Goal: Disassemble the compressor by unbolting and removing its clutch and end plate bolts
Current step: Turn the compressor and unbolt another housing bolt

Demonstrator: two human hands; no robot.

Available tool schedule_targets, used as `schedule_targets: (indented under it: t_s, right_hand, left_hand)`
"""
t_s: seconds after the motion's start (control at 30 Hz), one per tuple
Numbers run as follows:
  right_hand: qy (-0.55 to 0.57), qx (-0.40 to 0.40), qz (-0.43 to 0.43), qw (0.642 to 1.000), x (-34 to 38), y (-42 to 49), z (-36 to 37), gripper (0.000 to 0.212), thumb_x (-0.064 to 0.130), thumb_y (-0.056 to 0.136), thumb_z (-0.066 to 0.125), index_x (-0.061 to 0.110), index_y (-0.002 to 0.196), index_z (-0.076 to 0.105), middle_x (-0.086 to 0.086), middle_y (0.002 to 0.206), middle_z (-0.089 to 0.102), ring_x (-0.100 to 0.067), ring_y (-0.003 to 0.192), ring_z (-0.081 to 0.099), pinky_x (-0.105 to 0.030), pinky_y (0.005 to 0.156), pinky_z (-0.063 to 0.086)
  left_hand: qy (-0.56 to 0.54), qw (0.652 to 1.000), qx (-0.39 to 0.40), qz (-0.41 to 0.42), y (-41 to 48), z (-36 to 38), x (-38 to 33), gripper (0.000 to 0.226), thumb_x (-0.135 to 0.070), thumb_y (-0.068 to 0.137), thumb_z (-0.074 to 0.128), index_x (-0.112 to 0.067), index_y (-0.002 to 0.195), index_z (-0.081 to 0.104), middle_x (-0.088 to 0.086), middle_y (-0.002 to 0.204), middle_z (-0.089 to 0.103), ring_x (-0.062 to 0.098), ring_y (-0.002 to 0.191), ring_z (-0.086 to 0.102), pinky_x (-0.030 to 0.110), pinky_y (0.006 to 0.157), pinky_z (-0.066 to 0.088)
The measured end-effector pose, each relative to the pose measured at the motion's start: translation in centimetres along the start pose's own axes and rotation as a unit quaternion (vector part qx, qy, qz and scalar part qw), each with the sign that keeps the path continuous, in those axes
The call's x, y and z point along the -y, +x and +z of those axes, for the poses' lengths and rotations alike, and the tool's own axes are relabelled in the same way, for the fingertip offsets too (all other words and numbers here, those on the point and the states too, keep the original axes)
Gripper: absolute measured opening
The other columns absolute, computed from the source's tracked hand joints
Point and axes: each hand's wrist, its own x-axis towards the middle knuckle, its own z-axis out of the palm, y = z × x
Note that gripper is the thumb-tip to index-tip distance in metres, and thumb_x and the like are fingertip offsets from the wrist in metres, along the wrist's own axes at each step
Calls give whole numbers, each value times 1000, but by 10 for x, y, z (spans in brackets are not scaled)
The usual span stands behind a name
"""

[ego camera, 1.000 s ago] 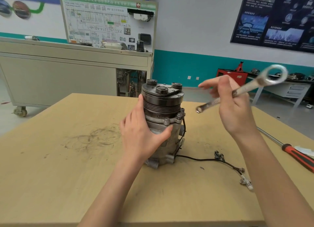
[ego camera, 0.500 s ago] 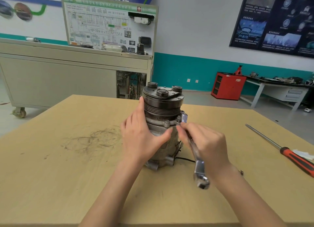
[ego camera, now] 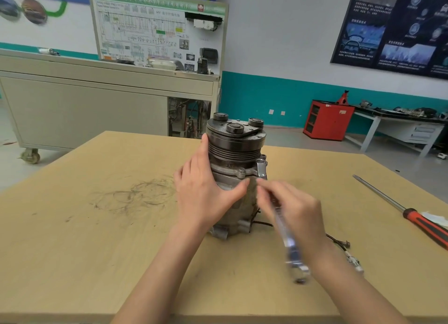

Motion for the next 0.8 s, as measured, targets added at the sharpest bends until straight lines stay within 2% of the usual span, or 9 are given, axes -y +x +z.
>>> schedule_targets:
  t_s: [0.03,0.07,0.13,0.23,0.3,0.4,0.57,0.63,0.8]
  right_hand:
    - [128,3,67,989,-11,-2,-4,18,14,86,57,10,87,74,4,74,70,-1,62,59,-13,60,50]
    - [273,16,158,949,-23,-2,-7,17,12,85,59,14,89,76,4,75,71,-3,64,62,-14,63,50]
    - [504,59,312,803,-47,3,-6,24,10,83,56,19,85,78,-2,67,70,-11,60,63,-20,60,51]
    - [625,134,380,669,-84,21,5,13,22,74,77,15,85,77,-4,58,65,-12,49,58,-20,50,48]
    - [672,187,398,595,-98,33,17,32,26,61,88,13,87,75,-4,53,63,-9,42,55,-18,45,45]
    - [710,216,398,539,-107,38,33,33,23,57,91,11,81,73,-2,52,62,-6,41,53,-17,42,44]
    - [714,129,420,545,-103,36,17,32,20,50,94,9,75,76,-3,59,65,-8,51,58,-18,49,48]
    - [683,79,434,583,-98,41,-4,25,15,55,88,9,76,77,-5,65,67,-10,58,62,-18,55,52]
    - [334,121,346,869,-57,62,-46,11,10,77,72,19,80,77,-2,70,71,-11,63,66,-15,59,52]
  left_hand:
    - [-2,1000,0,0,0,0,0,112,-76,62,46,-10,151,25,4,136,55,23,124,51,39,100,31]
    - [-6,1000,1,-1,0,0,0,112,-75,62,46,-11,151,25,4,137,54,23,124,50,38,100,30]
    - [-10,1000,4,-1,0,-1,0,112,-76,62,45,-12,152,23,3,138,53,23,125,49,38,101,29]
    - [-11,1000,7,0,0,-1,0,112,-76,62,45,-13,152,23,2,140,52,22,126,48,38,102,29]
    - [-9,1000,5,2,0,-1,0,111,-75,63,46,-12,152,24,2,140,52,22,126,48,37,102,29]
    - [-8,1000,6,1,0,-1,0,111,-75,63,46,-12,152,24,2,139,52,22,126,48,38,102,29]
    - [-4,1000,6,1,0,-2,-1,111,-74,63,45,-12,152,24,3,138,53,22,125,49,39,102,30]
    - [-2,1000,6,0,0,-2,-1,111,-74,63,45,-12,152,24,3,139,52,22,126,49,40,103,30]
    - [-2,1000,2,0,0,-2,-2,110,-73,63,46,-11,151,25,3,139,52,23,125,49,40,102,31]
